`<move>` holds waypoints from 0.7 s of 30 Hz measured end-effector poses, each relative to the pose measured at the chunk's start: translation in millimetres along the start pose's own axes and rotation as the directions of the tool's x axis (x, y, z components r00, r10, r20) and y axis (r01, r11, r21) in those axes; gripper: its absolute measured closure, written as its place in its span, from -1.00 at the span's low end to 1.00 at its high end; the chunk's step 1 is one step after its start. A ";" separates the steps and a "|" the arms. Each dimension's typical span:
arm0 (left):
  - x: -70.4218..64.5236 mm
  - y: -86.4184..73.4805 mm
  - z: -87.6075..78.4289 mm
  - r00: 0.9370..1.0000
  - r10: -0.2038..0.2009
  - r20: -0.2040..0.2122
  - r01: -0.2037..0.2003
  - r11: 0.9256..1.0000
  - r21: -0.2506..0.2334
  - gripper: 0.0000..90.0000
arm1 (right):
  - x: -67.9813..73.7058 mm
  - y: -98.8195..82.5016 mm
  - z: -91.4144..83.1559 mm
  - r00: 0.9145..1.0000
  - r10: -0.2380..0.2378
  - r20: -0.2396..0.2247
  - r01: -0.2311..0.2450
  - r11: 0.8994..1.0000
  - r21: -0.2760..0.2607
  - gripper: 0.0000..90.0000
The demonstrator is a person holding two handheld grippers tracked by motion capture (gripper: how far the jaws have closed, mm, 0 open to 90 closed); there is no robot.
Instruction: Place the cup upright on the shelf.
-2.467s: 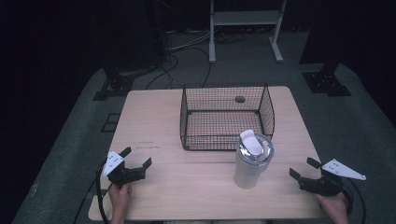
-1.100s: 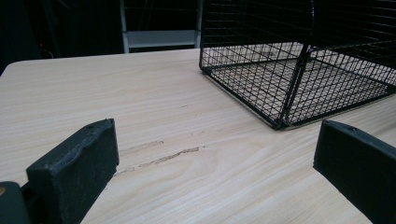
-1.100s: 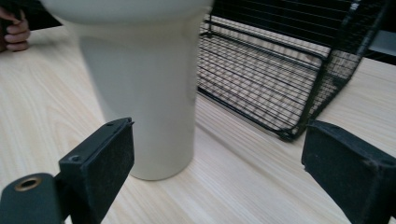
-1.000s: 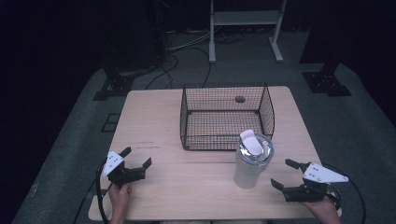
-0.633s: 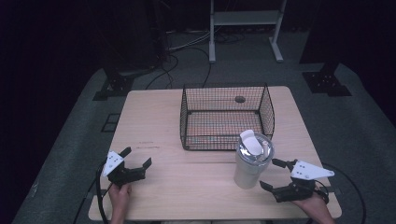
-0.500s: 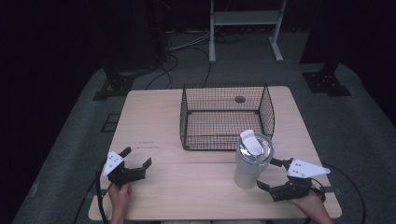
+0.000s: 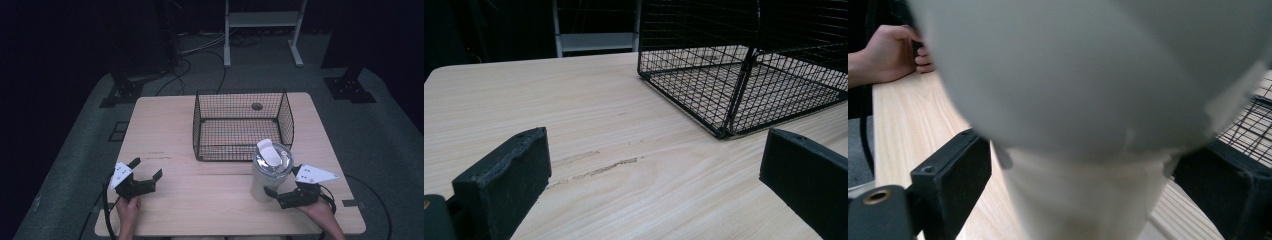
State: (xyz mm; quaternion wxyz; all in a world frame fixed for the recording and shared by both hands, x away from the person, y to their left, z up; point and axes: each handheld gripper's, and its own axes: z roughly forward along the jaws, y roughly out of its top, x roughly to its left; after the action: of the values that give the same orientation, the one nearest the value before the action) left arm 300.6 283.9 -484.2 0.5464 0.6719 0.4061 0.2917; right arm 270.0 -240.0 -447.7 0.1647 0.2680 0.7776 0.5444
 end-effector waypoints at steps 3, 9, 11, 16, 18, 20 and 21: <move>0.0 0.0 0.0 1.000 0.001 0.000 -0.001 1.000 0.000 -1.00 | 1.2 0.9 7.5 1.000 -0.004 0.012 0.004 1.000 -0.016 -0.82; -0.1 0.0 0.0 1.000 0.001 0.000 -0.001 1.000 0.000 -1.00 | 2.7 0.8 11.9 1.000 0.002 0.023 -0.001 0.999 -0.038 -0.83; 0.1 0.0 0.1 1.000 0.001 0.000 -0.001 1.000 0.000 -1.00 | 3.2 0.7 13.1 1.000 0.003 0.028 -0.002 0.999 -0.045 -0.83; -0.2 0.0 0.1 1.000 0.004 0.000 -0.004 1.000 0.000 -1.00 | 4.0 0.3 15.5 0.999 0.003 0.034 -0.001 0.998 -0.061 -0.83; -0.1 0.0 0.0 1.000 0.002 0.000 -0.002 1.000 0.001 -1.00 | 4.1 0.5 15.9 0.999 -0.006 0.037 0.009 0.998 -0.064 -0.83; 0.1 0.0 0.0 1.000 0.000 0.000 0.000 1.000 0.000 -1.00 | 3.6 0.5 15.9 0.999 -0.010 0.033 0.012 0.998 -0.066 -0.82; 0.1 0.0 0.0 1.000 0.000 0.000 0.000 1.000 0.000 -1.00 | 3.3 0.5 15.7 0.999 -0.012 0.031 0.014 0.998 -0.066 -0.82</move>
State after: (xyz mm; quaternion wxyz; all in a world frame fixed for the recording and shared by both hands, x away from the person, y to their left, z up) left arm 300.7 284.1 -484.2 0.5464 0.6719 0.4062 0.2916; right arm 276.1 -226.0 -452.6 0.1887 0.2656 0.7582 0.5647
